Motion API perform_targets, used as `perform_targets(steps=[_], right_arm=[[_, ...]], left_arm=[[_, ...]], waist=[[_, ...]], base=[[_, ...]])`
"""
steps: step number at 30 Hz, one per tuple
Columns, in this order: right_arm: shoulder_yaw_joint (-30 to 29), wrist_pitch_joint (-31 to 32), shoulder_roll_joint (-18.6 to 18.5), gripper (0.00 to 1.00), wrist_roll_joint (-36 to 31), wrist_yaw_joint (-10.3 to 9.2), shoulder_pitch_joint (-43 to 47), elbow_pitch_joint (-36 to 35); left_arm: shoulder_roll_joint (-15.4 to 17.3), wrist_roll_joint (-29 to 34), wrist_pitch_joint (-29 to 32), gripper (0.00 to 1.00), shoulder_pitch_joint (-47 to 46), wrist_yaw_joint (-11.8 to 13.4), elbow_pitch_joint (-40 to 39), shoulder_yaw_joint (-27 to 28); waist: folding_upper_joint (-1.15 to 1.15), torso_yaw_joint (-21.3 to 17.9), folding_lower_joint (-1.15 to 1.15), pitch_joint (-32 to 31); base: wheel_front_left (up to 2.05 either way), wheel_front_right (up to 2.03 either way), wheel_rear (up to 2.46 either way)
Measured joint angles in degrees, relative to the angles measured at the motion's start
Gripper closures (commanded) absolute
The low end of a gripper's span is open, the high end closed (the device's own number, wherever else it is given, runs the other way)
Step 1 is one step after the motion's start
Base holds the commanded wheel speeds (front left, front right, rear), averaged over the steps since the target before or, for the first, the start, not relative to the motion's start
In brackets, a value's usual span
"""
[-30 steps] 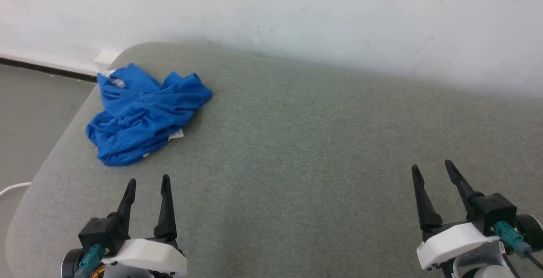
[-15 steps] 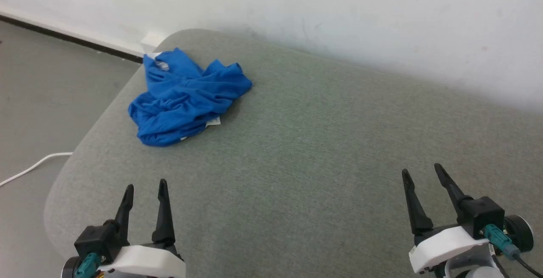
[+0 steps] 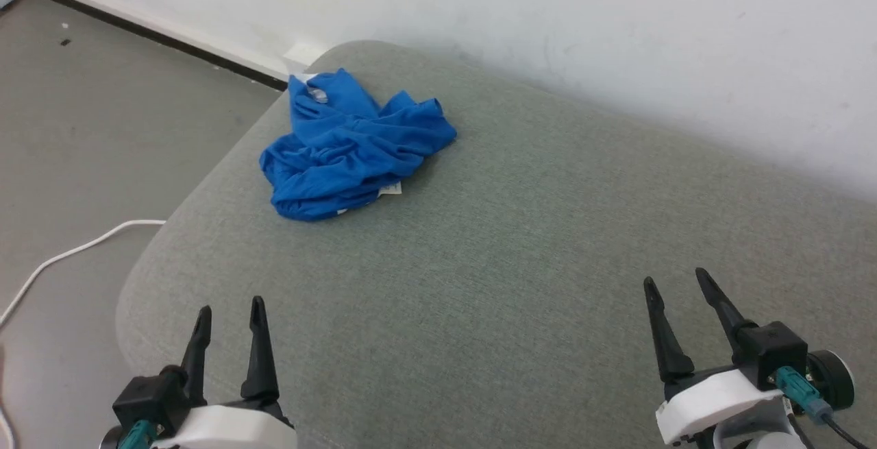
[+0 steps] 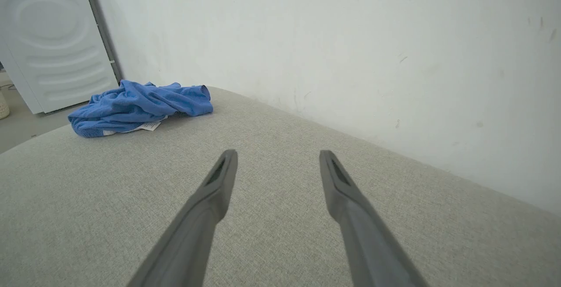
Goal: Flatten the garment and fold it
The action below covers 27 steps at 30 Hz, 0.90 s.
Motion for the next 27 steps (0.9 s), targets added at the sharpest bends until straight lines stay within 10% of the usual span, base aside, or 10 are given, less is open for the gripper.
perform_targets(steps=[27], right_arm=[[-0.58,-2.35,0.04,0.00,-0.03,0.00,-0.25,1.71]], left_arm=[[0.00,-2.88,-2.50,0.00,0.90,-0.03,0.98,0.60]], waist=[[0.00,5.32,0.00,0.52]], base=[[0.00,0.00,0.00]])
